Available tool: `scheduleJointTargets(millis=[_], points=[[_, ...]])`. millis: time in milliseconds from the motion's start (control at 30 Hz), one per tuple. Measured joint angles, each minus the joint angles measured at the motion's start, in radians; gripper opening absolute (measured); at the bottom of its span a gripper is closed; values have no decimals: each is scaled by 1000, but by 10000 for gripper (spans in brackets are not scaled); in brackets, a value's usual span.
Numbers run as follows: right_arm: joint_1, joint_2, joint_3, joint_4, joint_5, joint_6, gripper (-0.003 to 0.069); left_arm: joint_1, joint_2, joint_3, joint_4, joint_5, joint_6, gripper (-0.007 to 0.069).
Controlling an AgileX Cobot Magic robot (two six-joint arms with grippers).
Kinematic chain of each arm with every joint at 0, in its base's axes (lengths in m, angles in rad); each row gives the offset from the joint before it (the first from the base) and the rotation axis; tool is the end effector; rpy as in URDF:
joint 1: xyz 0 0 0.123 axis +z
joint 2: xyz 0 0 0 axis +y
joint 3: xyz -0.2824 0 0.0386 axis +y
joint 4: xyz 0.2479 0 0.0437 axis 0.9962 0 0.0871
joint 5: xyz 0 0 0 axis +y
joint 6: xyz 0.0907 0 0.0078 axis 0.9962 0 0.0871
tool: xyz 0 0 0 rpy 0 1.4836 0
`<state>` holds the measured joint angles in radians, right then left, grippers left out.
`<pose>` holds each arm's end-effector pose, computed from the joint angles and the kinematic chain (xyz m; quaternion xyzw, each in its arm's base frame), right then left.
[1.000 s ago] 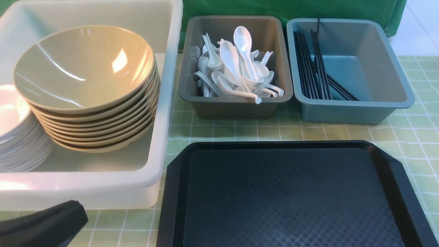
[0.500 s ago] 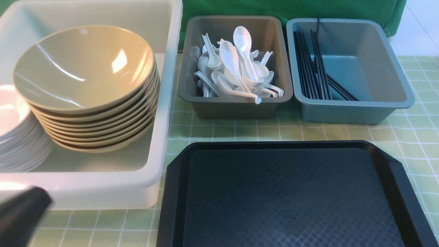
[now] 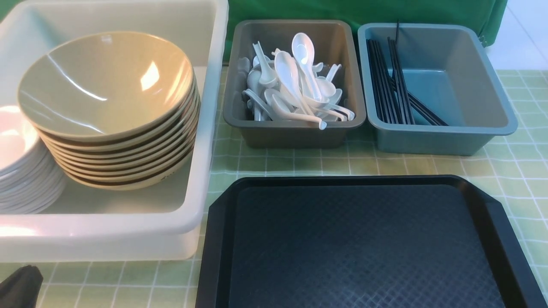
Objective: On green table put chopsticks spoon bowls plates into blue grey white boxes.
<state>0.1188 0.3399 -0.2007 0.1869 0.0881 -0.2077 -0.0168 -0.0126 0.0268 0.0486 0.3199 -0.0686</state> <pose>0.0875 0.0120 0.2497 -0.0582 0.7521 0.0381 0.6554 0.0539 0.0005 0.1759 -0.0069 0.7886 -0.0060 0.6148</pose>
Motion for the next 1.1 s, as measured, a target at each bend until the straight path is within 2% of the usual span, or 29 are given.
scheduleJointTargets(millis=[800,1100], points=[[0,-1,0,0,0,0,129,0,0,0,-25,0,-3,-1],[-52,-118,28,0,-35,-23,139,0,0,0,-26,0,-3,-1]])
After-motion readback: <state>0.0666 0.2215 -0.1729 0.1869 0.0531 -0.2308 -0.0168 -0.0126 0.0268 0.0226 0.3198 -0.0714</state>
